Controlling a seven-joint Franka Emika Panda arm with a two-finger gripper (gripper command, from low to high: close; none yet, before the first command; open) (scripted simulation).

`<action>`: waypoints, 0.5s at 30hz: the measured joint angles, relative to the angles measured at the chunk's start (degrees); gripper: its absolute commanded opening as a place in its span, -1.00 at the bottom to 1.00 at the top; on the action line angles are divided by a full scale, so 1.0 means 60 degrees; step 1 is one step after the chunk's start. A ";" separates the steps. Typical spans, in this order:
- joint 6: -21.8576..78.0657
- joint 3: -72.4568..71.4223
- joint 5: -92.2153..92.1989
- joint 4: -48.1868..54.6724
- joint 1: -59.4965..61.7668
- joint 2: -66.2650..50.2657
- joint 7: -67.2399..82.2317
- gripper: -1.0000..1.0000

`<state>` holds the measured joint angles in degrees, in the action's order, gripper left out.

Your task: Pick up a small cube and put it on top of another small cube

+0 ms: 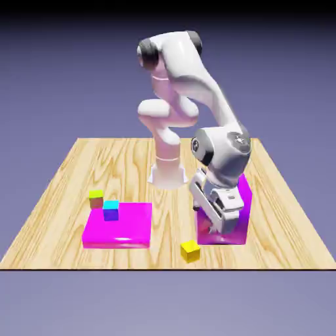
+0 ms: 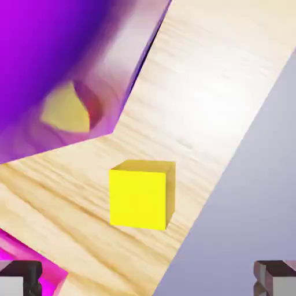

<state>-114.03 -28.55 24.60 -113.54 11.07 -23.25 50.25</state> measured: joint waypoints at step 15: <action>0.4030 -0.1918 0.1653 0.3189 0.0790 -0.3757 0.6229 0.00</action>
<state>-89.85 -40.06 34.52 -94.40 15.81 -45.79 87.63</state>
